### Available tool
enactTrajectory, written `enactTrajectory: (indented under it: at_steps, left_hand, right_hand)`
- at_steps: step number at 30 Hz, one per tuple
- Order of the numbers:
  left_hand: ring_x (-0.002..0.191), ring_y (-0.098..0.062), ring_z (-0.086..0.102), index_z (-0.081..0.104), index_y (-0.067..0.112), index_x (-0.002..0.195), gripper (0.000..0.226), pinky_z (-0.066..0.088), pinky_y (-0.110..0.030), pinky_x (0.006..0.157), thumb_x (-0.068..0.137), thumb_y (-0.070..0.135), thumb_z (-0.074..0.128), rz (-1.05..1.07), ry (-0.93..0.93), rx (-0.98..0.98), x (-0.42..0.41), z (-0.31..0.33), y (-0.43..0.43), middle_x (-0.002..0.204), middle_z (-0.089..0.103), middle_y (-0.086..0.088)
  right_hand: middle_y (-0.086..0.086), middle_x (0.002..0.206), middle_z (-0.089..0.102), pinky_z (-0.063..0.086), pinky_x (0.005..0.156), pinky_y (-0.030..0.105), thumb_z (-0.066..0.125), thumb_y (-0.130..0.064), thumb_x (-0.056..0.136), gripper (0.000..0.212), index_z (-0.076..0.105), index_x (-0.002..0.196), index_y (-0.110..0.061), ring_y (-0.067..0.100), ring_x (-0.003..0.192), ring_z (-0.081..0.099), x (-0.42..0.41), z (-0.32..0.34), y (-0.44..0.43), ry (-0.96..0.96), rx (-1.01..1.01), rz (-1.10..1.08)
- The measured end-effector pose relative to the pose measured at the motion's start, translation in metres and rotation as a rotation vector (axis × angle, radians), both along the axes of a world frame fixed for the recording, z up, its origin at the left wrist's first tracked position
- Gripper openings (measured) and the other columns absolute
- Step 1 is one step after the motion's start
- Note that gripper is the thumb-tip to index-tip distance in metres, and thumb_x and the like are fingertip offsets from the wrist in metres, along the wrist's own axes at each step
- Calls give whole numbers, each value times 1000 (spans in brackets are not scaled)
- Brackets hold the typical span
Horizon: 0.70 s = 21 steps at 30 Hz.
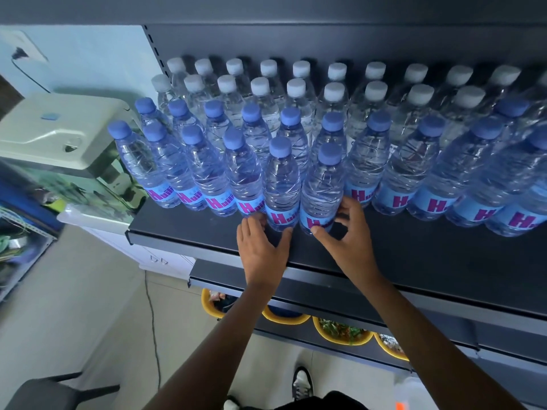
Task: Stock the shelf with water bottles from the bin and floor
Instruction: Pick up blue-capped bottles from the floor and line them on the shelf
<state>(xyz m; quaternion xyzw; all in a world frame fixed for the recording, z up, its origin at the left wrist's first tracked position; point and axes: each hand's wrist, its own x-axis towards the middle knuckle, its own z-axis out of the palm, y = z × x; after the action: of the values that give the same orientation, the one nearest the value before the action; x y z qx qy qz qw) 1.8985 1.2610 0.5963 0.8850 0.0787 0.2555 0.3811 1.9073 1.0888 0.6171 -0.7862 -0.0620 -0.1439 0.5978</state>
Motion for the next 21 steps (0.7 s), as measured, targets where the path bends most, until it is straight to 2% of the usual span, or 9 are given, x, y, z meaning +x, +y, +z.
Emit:
enactTrajectory:
  at_steps: [4, 12, 16, 21]
  left_hand:
    - [91, -21, 50, 53, 10, 106, 42, 49, -47, 92, 84, 32, 81, -4, -3, 43, 1, -2, 0, 95, 50, 1]
    - [94, -23, 51, 53, 7, 106, 42, 51, -47, 90, 83, 27, 81, -8, 28, 4, -2, -1, 1, 98, 52, -1]
    - [100, -21, 52, 52, 9, 113, 44, 51, -47, 93, 84, 26, 80, -45, 38, -41, -3, 2, 3, 104, 50, 0]
    - [104, -22, 53, 52, 11, 114, 45, 51, -48, 95, 82, 25, 80, -78, 45, -89, -3, 5, 5, 107, 54, -1]
  right_hand:
    - [-1, 133, 60, 52, 106, 37, 83, -11, 83, 63, 51, 138, -13, 10, 124, 59, 1, -2, 0, 18, -55, 1]
    - [1, 138, 52, 49, 107, 47, 73, -19, 91, 65, 43, 148, -14, 16, 131, 49, 1, -6, 1, -13, -237, -16]
    - [0, 140, 47, 48, 108, 32, 76, -12, 88, 70, 42, 149, -17, 11, 130, 52, -1, 0, 5, 14, -144, -21]
    - [-1, 131, 54, 51, 101, 21, 79, -15, 86, 60, 48, 137, -16, 2, 118, 58, -7, 5, 11, 53, -90, -87]
